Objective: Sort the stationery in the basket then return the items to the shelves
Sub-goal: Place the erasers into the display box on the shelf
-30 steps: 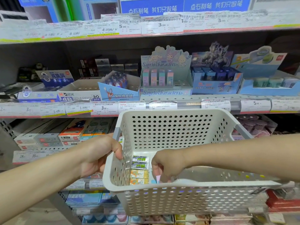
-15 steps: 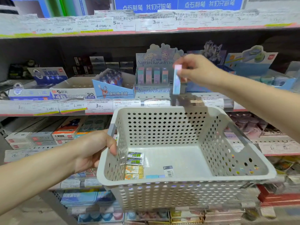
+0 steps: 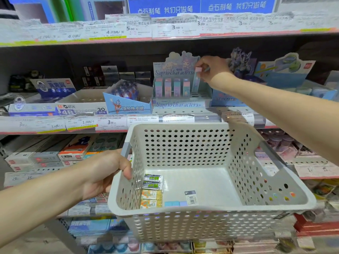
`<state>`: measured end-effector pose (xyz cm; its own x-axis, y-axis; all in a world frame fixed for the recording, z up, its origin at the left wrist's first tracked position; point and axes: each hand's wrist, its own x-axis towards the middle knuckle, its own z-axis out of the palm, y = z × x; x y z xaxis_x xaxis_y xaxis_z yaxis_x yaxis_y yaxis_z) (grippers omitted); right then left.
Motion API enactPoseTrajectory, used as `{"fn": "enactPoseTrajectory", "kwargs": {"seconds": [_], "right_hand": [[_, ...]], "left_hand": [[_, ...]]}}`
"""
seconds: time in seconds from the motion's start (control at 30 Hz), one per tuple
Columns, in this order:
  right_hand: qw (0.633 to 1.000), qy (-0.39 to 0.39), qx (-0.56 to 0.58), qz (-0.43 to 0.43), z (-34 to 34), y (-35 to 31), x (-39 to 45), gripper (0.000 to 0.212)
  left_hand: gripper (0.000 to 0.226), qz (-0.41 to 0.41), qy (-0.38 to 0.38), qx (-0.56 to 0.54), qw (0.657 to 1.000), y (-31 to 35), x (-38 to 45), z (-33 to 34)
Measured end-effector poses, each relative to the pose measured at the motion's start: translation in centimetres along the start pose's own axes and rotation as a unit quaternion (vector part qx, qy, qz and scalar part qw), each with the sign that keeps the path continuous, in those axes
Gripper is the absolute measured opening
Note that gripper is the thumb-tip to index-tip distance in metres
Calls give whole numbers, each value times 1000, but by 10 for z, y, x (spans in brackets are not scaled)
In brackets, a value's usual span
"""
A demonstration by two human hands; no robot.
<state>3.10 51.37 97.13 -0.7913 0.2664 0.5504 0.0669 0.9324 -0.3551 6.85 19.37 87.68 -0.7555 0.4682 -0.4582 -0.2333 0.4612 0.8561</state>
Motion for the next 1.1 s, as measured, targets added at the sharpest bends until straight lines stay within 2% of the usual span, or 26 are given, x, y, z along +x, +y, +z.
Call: {"fn": "enactPoseTrajectory", "kwargs": {"seconds": [0.1, 0.33, 0.53, 0.7, 0.8, 1.0, 1.1], "right_hand": [[1000, -2, 0, -5, 0, -1, 2, 25], [1000, 2, 9, 5, 5, 0, 5, 22], [1000, -13, 28, -5, 5, 3, 7, 22], [1000, -13, 6, -14, 5, 4, 8, 25], [998, -31, -44, -31, 9, 6, 6, 29], [1000, -17, -18, -16, 15, 12, 6, 16], [999, -15, -38, -28, 12, 9, 5, 19]], "left_hand": [[70, 11, -2, -25, 1000, 0, -3, 0], [95, 14, -1, -31, 999, 1, -3, 1], [89, 14, -5, -29, 999, 2, -3, 1], [98, 8, -4, -32, 999, 1, -3, 1], [96, 14, -2, -35, 999, 0, -2, 2], [85, 18, -7, -32, 999, -2, 0, 3], [77, 8, -7, -26, 1000, -3, 2, 3]]}}
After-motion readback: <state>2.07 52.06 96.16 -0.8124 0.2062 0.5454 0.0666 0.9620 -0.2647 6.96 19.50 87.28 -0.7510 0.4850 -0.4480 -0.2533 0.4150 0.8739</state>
